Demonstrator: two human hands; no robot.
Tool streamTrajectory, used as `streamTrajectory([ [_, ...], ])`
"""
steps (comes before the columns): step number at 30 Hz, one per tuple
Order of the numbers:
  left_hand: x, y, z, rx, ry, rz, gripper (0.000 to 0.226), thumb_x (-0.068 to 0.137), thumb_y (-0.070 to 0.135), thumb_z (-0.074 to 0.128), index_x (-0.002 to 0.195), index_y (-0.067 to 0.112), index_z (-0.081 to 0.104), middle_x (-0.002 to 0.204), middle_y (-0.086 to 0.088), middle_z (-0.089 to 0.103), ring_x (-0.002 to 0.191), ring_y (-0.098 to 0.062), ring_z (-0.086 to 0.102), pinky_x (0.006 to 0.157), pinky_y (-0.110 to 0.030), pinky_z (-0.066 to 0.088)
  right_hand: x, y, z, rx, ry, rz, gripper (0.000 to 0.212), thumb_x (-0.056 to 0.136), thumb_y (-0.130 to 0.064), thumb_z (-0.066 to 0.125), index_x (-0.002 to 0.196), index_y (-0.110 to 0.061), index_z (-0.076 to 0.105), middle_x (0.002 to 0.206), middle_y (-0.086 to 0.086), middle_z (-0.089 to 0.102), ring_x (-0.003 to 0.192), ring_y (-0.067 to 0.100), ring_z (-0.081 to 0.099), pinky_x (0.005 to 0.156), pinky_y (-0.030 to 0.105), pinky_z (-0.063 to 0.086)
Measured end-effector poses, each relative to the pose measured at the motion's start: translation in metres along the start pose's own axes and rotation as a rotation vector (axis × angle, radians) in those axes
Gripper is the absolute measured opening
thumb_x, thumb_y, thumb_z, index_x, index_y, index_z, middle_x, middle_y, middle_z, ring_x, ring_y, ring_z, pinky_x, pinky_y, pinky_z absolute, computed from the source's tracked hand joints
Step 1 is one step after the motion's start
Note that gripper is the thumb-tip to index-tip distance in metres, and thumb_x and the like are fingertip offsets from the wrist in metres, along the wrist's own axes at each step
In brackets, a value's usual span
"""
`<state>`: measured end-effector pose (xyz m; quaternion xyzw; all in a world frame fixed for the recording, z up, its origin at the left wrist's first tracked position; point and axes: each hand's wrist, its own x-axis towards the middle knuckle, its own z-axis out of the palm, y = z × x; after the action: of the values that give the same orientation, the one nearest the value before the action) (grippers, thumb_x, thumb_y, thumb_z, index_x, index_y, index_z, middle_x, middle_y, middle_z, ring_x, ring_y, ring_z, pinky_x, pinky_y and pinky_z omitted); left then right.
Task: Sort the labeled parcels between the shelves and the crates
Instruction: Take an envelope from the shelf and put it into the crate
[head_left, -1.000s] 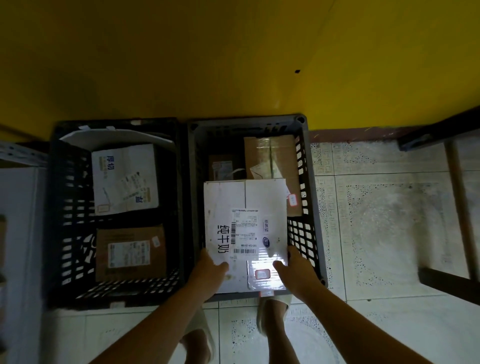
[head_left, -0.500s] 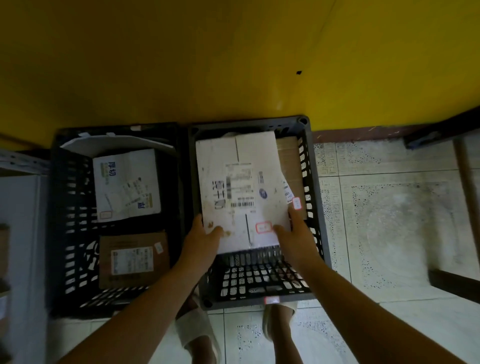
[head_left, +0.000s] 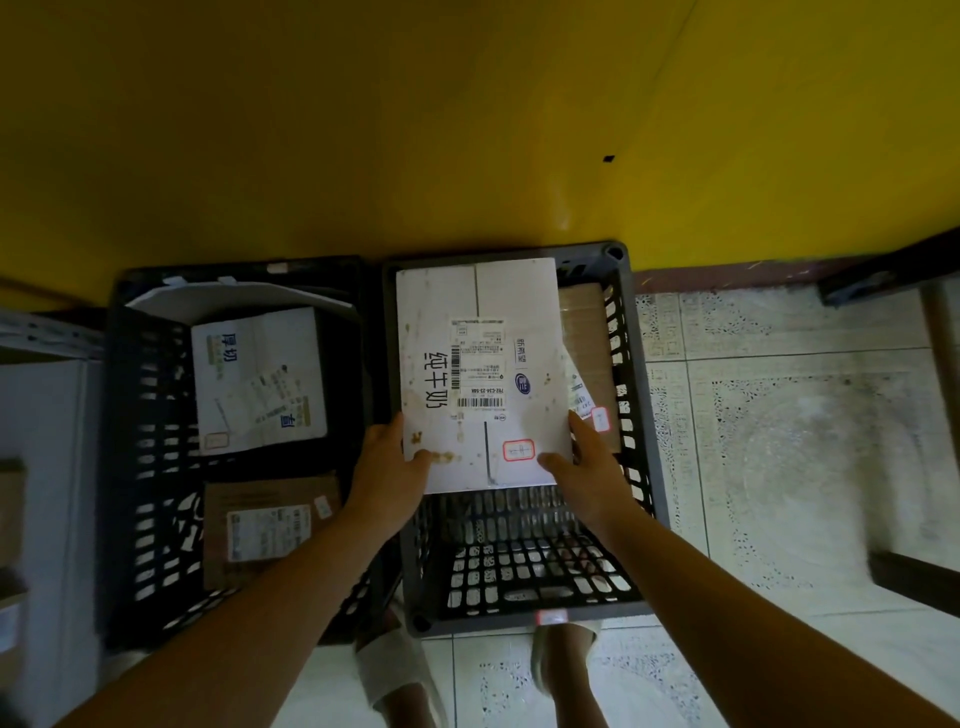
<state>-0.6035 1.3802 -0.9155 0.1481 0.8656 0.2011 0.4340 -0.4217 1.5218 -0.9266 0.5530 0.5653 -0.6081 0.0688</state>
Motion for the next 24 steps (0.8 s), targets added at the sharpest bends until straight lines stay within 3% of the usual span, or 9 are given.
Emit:
streamTrajectory([
  [5,0.001,0.000,0.002,-0.018,-0.004,-0.016,0.053,0.102,0.019,0.053,0.153,0.020,0.037,0.143,-0.013,0.042,0.128,-0.029,0.050,0.108,-0.035,0.040,0.003,-0.001,-0.004,-0.027,-0.045,0.018,0.066,0.097,-0.014,0.059,0.154,-0.025,0.028,0.147,0.004,0.048,0.127,0.025,0.052,0.081,0.026,0.056],
  [9,0.000,0.000,0.003,-0.020,0.000,-0.019,0.055,0.102,0.020,0.053,0.154,0.021,0.036,0.144,-0.012,0.043,0.128,-0.029,0.050,0.105,-0.035,0.042,-0.004,-0.005,-0.002,0.009,-0.076,-0.005,0.072,0.098,-0.011,0.058,0.156,-0.028,0.020,0.148,0.000,0.045,0.134,0.024,0.045,0.108,0.044,0.046],
  [11,0.000,-0.001,0.004,-0.029,0.006,-0.019,0.052,0.102,0.021,0.054,0.152,0.022,0.039,0.142,-0.012,0.045,0.126,-0.028,0.052,0.105,-0.036,0.043,-0.007,-0.006,-0.002,0.009,-0.086,-0.024,0.074,0.098,-0.007,0.057,0.156,-0.029,0.016,0.139,-0.007,0.043,0.130,0.019,0.042,0.110,0.045,0.041],
  [13,0.000,-0.003,0.004,-0.059,0.007,-0.027,0.048,0.101,0.021,0.054,0.148,0.022,0.045,0.143,-0.011,0.046,0.126,-0.027,0.053,0.105,-0.037,0.045,-0.008,-0.006,-0.003,0.015,-0.094,-0.017,0.076,0.098,-0.006,0.056,0.157,-0.029,0.014,0.135,-0.007,0.041,0.127,0.018,0.042,0.103,0.038,0.047],
  [16,0.000,-0.008,0.005,-0.100,0.000,-0.033,0.047,0.100,0.023,0.057,0.146,0.021,0.048,0.143,-0.009,0.048,0.125,-0.026,0.054,0.105,-0.037,0.047,-0.005,-0.003,-0.003,0.011,-0.111,0.003,0.077,0.098,-0.007,0.056,0.157,-0.030,0.013,0.137,-0.004,0.043,0.113,0.015,0.051,0.069,0.018,0.056],
  [17,0.000,-0.009,0.005,-0.118,-0.002,-0.033,0.047,0.099,0.023,0.058,0.145,0.022,0.049,0.143,-0.008,0.049,0.125,-0.025,0.054,0.105,-0.039,0.048,-0.004,-0.002,-0.004,0.010,-0.112,0.006,0.078,0.098,-0.008,0.057,0.158,-0.030,0.013,0.140,-0.004,0.043,0.112,0.015,0.053,0.070,0.020,0.057],
  [20,-0.001,-0.011,0.004,-0.150,-0.002,-0.027,0.048,0.098,0.023,0.059,0.145,0.022,0.050,0.142,-0.005,0.050,0.126,-0.024,0.054,0.107,-0.044,0.049,-0.002,0.001,-0.004,0.018,-0.112,0.005,0.078,0.097,-0.011,0.059,0.157,-0.033,0.016,0.152,0.002,0.043,0.133,0.027,0.048,0.101,0.046,0.053],
  [22,-0.001,-0.012,0.004,-0.170,-0.001,-0.046,0.047,0.097,0.021,0.059,0.144,0.021,0.051,0.140,-0.004,0.052,0.124,-0.023,0.056,0.106,-0.044,0.049,-0.002,0.002,-0.005,0.037,-0.112,0.022,0.073,0.097,-0.013,0.059,0.156,-0.031,0.020,0.149,0.003,0.046,0.131,0.029,0.050,0.096,0.043,0.056],
  [24,-0.002,-0.014,0.006,-0.208,0.003,-0.080,0.042,0.097,0.018,0.057,0.140,0.019,0.056,0.135,-0.005,0.058,0.118,-0.024,0.060,0.099,-0.040,0.053,-0.005,0.002,-0.006,0.060,-0.084,0.040,0.064,0.097,-0.011,0.058,0.153,-0.025,0.030,0.142,0.002,0.053,0.122,0.028,0.057,0.076,0.026,0.060],
])
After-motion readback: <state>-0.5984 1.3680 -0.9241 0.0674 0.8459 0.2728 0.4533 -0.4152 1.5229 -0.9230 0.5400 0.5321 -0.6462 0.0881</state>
